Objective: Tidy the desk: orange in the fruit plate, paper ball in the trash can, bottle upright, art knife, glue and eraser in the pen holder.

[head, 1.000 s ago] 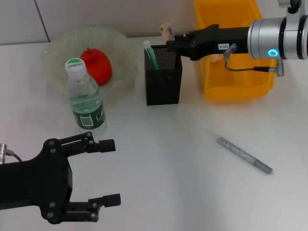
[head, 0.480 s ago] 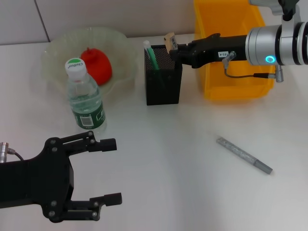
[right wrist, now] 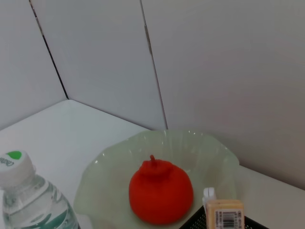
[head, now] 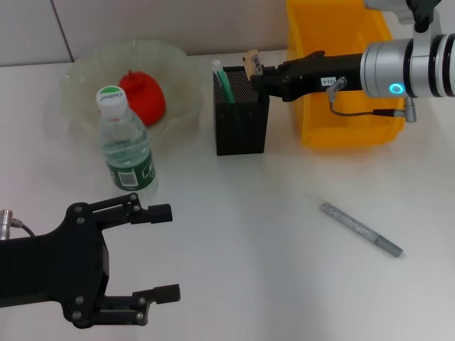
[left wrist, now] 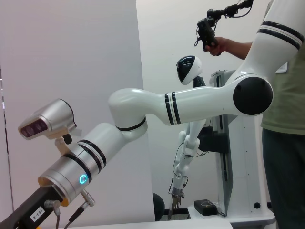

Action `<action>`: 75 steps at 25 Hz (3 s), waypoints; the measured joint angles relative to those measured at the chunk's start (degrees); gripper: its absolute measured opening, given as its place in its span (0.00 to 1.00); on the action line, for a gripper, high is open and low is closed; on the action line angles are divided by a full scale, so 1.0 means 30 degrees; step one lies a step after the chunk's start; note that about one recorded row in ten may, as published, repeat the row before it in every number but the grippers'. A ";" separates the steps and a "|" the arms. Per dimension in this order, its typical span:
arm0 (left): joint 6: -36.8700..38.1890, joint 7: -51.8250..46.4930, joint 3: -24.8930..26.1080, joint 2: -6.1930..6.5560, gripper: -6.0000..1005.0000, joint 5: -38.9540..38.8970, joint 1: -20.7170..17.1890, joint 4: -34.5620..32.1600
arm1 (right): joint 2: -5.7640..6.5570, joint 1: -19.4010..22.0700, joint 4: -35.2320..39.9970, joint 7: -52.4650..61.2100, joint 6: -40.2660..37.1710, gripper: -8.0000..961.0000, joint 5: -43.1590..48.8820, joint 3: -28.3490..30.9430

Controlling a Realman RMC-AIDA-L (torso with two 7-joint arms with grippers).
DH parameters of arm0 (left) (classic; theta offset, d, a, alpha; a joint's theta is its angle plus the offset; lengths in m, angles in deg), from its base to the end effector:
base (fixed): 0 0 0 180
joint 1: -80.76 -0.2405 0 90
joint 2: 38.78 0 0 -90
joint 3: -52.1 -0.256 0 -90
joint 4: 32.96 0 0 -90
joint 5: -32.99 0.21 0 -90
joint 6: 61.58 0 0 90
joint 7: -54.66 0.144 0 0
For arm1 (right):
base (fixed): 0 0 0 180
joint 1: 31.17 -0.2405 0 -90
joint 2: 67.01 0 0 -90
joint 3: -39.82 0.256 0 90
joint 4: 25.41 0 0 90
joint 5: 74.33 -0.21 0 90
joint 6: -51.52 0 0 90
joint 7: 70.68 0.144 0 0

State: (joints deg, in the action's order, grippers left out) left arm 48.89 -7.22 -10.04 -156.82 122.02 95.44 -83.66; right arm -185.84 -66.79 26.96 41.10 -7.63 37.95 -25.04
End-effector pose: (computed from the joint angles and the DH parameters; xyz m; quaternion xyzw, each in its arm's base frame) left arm -0.2318 0.2401 0.0198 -0.9291 0.0313 -0.3671 0.0313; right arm 0.1925 0.4162 -0.0021 -0.9129 0.2842 0.1574 0.2473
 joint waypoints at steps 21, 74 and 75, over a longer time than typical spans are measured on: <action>0.0116 -0.0079 -0.0029 -0.0029 0.80 -0.0017 0.0061 -0.0002 | 0.0115 -0.0225 -0.0206 0.0209 -0.0134 0.43 -0.0014 0.0057; 0.0140 -0.0438 0.0881 -0.0029 0.80 -0.0149 0.0012 0.0218 | -0.0122 0.6324 0.7649 -0.2950 -1.0918 0.71 0.0023 0.0631; 0.0136 -0.0439 0.0879 -0.0029 0.80 -0.0145 0.0035 0.0235 | -0.0124 0.6333 0.7762 -0.2793 -1.1127 0.71 0.0239 0.0665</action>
State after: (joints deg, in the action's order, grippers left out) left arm 49.30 -8.54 -7.40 -156.90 121.59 95.55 -82.96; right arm -186.21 -47.79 50.25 32.72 -41.01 38.67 -23.04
